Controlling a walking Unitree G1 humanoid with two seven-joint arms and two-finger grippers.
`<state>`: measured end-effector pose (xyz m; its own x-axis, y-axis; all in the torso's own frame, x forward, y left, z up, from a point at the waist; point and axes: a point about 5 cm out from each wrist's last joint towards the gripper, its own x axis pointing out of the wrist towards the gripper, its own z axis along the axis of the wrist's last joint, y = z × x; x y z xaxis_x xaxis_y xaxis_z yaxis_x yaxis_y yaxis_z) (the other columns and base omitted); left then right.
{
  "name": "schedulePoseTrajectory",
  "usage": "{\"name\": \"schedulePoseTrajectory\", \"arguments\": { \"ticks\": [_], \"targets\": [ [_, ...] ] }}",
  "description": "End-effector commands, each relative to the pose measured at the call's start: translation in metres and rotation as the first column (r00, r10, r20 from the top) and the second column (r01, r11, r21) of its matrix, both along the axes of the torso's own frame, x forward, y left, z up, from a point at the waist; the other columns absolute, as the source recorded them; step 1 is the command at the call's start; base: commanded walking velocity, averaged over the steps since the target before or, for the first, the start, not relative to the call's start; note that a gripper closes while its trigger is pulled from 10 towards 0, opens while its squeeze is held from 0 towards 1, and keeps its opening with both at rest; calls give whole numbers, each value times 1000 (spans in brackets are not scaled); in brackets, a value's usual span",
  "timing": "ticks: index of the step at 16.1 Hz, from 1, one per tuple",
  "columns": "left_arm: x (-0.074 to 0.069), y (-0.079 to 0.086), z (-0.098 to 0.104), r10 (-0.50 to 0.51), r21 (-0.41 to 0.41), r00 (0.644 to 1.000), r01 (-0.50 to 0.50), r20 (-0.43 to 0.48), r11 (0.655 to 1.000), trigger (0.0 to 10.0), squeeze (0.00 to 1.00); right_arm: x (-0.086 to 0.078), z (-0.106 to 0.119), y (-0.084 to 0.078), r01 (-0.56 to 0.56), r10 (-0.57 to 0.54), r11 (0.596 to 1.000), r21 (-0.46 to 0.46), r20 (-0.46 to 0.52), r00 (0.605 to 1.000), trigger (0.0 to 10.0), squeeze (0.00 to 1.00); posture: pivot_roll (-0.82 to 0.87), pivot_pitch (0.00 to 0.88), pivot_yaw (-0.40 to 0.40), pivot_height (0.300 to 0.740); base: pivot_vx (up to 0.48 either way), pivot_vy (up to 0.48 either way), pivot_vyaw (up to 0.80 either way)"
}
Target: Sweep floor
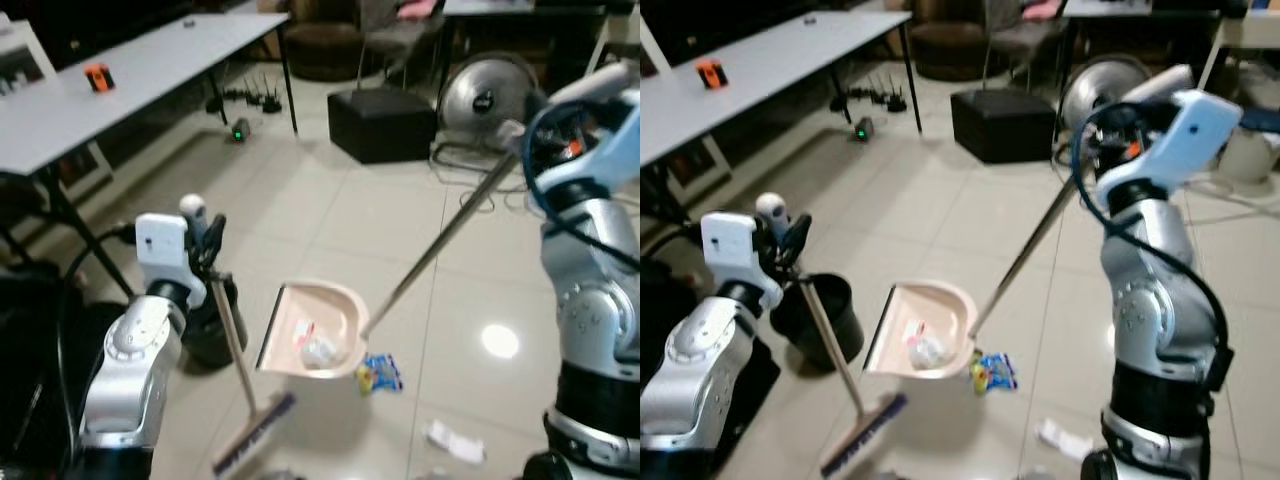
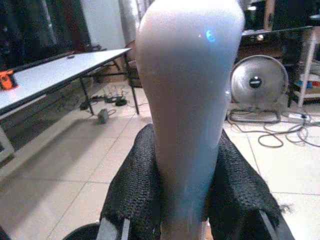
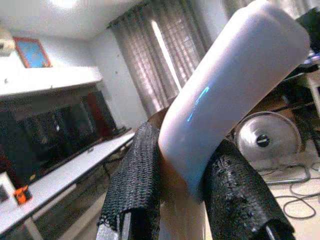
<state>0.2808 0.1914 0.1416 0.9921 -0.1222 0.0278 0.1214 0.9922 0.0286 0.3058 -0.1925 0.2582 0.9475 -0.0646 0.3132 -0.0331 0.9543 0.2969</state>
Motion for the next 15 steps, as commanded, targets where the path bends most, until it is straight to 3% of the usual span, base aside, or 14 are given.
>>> {"name": "schedulePoseTrajectory", "arguments": {
  "ticks": [1, 8, 15],
  "targets": [
    [3, 2, 9, -7, 21, 1000, 7, 28, 1000, 10000, 0, -3, 9, 4, -18, 17, 1000, 12, 44, 999, 10000, 0, -12, 0, 108, 740, 0, 345, 0],
    [2, 4, 7, -10, 25, 1000, 10, 20, 1000, 10000, 0, -4, 3, 4, -14, 14, 1000, 6, 16, 1000, 10000, 0, -8, 0, 100, 740, 0, 349, 0],
    [-4, 2, 3, 7, 15, 1000, -8, 17, 1000, 10000, 0, -1, 4, 10, -46, 46, 996, -79, 0, 999, 10000, 0, -2, 0, 60, 740, 0, 349, 0]
  ]
}}
